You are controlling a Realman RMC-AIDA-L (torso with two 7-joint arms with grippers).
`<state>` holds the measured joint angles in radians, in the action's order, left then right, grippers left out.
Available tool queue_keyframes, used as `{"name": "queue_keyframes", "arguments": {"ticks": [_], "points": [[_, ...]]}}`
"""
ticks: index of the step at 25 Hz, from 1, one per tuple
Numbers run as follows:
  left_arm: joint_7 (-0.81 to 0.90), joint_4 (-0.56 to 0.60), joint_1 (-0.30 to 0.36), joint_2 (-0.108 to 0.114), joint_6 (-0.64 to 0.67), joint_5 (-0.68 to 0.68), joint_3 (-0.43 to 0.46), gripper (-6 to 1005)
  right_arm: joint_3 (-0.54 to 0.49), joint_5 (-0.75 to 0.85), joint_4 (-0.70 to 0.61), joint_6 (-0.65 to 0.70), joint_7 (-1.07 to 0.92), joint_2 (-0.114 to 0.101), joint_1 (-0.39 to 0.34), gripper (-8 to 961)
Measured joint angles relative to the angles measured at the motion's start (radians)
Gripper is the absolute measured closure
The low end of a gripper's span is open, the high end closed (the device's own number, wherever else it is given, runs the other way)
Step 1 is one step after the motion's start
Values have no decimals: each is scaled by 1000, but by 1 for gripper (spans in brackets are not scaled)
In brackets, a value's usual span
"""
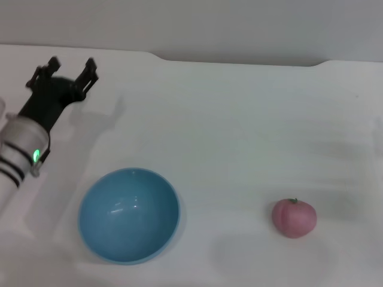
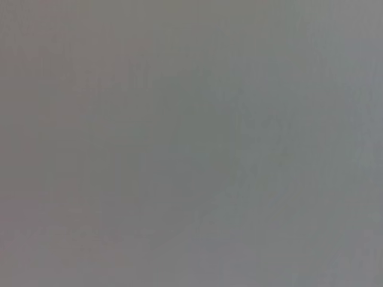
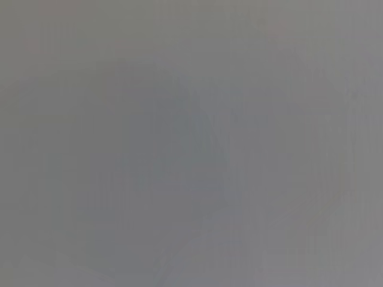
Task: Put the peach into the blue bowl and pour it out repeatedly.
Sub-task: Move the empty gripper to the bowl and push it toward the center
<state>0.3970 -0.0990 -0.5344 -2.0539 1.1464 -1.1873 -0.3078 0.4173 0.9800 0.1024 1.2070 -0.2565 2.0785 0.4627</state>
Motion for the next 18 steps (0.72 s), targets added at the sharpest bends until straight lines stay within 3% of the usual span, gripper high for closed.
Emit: {"name": "queue_keyframes", "arguments": {"ticks": [3,5,9,10,13,18], "points": [[338,180,-39,1,-123,-127,-69,191,0,0,-4,0,0,0,3,504],[520,286,-60,1,-224,-179,-172,191,0,0,-6,0,1,0,5,505],[915,503,-65,12,-389,-282,-456,191,0,0,-8,0,1,0,7,508],[1118,603,-43,24,-417,-360,-564,191,0,0,-9,0,1,0,8,509],[1513,825,16,45,-400,-579,-701,191,0,0,-16,-12,1,0,9,511],[1941,1097,68,59,-175,-1012,-707,192,0,0,-29,-43,2,0,12,515]]}}
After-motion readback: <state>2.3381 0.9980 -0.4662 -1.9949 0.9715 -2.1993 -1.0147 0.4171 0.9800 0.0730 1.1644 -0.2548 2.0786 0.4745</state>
